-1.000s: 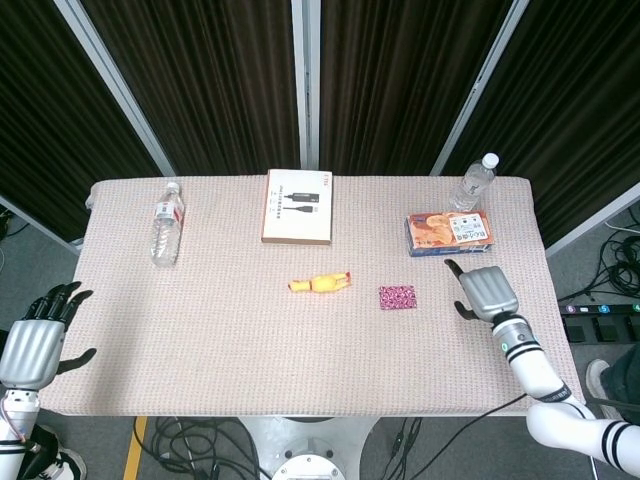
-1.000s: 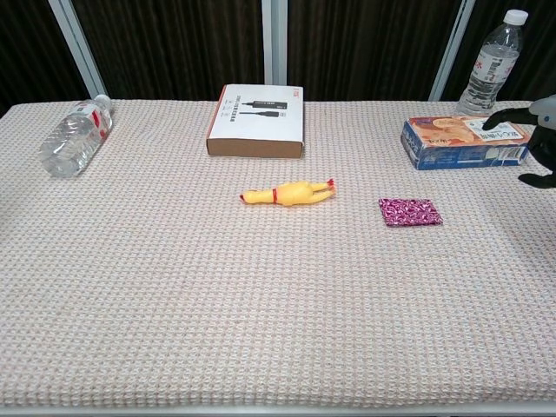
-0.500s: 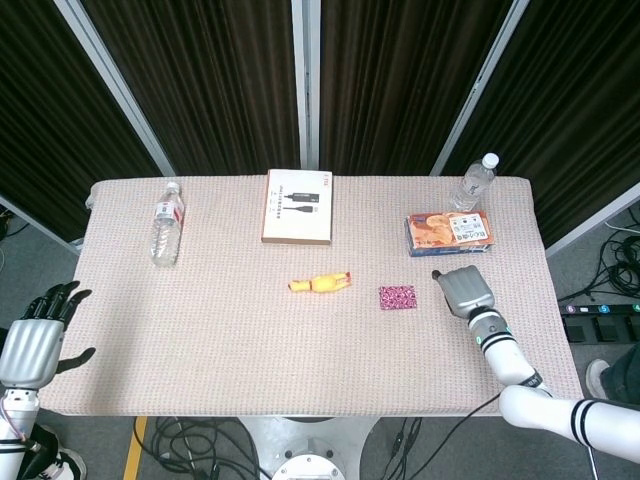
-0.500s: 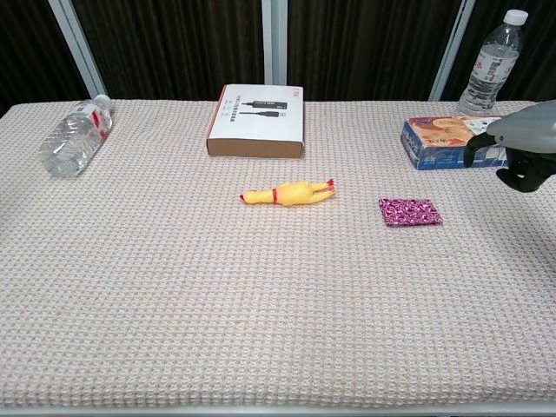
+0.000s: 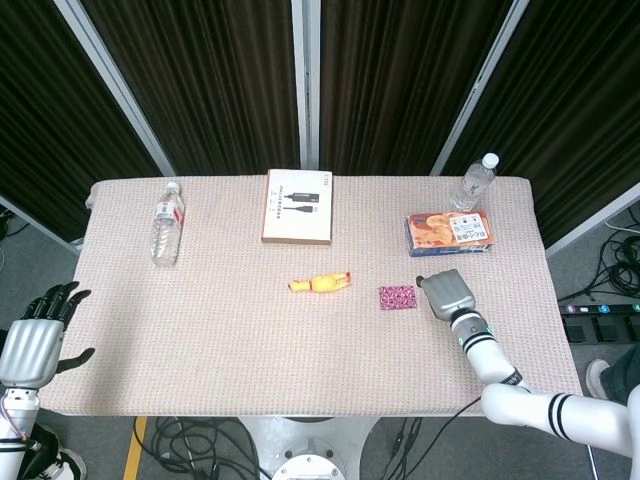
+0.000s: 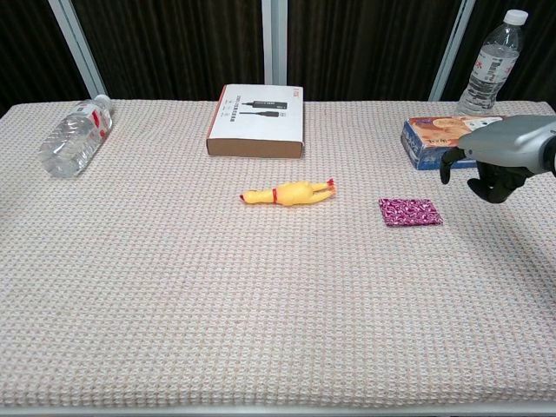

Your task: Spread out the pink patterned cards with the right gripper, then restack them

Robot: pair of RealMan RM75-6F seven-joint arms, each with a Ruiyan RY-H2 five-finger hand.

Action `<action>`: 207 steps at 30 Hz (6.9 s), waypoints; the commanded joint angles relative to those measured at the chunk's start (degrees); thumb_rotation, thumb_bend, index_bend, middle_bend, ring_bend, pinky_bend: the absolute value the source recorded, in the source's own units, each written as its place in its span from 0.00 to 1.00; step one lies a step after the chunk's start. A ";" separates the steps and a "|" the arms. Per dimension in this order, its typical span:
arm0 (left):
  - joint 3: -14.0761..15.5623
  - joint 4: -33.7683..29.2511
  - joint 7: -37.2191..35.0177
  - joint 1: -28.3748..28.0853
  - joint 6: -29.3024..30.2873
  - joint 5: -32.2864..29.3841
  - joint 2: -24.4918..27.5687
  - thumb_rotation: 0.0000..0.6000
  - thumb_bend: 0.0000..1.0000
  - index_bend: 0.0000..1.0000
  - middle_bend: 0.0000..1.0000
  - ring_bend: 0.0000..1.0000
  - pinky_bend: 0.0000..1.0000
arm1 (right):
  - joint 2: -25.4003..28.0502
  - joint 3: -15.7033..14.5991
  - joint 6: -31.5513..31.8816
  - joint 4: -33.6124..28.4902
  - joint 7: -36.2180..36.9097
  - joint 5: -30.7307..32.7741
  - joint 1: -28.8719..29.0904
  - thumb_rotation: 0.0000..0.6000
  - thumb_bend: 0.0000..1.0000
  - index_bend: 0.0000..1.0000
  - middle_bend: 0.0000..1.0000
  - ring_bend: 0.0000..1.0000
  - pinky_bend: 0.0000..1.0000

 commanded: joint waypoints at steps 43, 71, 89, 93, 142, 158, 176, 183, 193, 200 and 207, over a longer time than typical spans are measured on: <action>0.59 -0.41 0.01 0.12 0.31 1.18 0.39 1.00 0.00 0.23 0.22 0.13 0.24 | -9.20 -2.59 -1.66 9.34 0.01 8.03 6.67 1.00 0.60 0.31 0.99 0.83 0.80; 0.41 -0.25 -0.52 0.17 0.43 1.04 0.39 1.00 0.00 0.23 0.22 0.13 0.24 | -10.62 -4.11 -2.06 11.03 0.14 8.49 6.99 1.00 0.61 0.28 1.00 0.84 0.80; 0.14 -0.63 -0.73 -0.06 0.21 0.85 0.65 1.00 0.00 0.23 0.22 0.13 0.24 | -10.50 -5.64 0.59 7.51 -2.08 9.50 6.94 1.00 0.61 0.29 1.00 0.84 0.80; 0.21 -0.76 -0.65 -0.08 0.21 0.98 0.68 1.00 0.00 0.23 0.22 0.13 0.24 | -9.78 -5.68 1.35 5.79 -2.38 9.37 6.95 1.00 0.61 0.29 1.00 0.84 0.80; 0.20 -1.05 -1.90 0.41 1.17 1.33 1.21 1.00 0.00 0.23 0.22 0.13 0.24 | -8.51 -5.96 5.35 2.06 -5.98 12.08 7.21 1.00 0.61 0.30 1.00 0.84 0.80; 0.31 -1.04 -1.62 0.41 1.05 1.44 1.04 1.00 0.00 0.23 0.22 0.13 0.24 | -8.30 -6.74 5.67 0.56 -7.06 12.14 7.06 1.00 0.61 0.31 1.00 0.84 0.80; 0.02 -1.21 -2.08 0.36 1.12 1.23 1.33 1.00 0.00 0.23 0.22 0.13 0.24 | -8.83 -7.13 6.83 -1.80 -8.54 11.95 7.30 1.00 0.61 0.32 1.00 0.84 0.80; 0.13 -1.19 -2.37 0.44 1.22 1.41 1.38 1.00 0.00 0.23 0.22 0.13 0.24 | -8.76 -7.33 7.56 -2.66 -9.27 12.46 7.39 1.00 0.61 0.32 1.00 0.84 0.80; 0.11 -1.22 -2.58 0.45 1.33 1.52 1.43 1.00 0.00 0.23 0.22 0.13 0.24 | -8.54 -7.63 8.72 -4.36 -9.84 12.19 7.19 1.00 0.61 0.33 1.00 0.84 0.80; 0.06 -1.25 -2.77 0.51 1.49 1.56 1.52 1.00 0.00 0.23 0.22 0.13 0.24 | -8.92 -7.75 9.10 -4.88 -10.42 12.12 7.27 1.00 0.61 0.33 1.00 0.84 0.80; 0.06 -1.35 -2.80 0.55 1.62 1.66 1.57 1.00 0.00 0.23 0.22 0.13 0.24 | -8.14 -7.42 9.92 -6.00 -10.21 11.52 7.17 1.00 0.61 0.33 1.00 0.84 0.80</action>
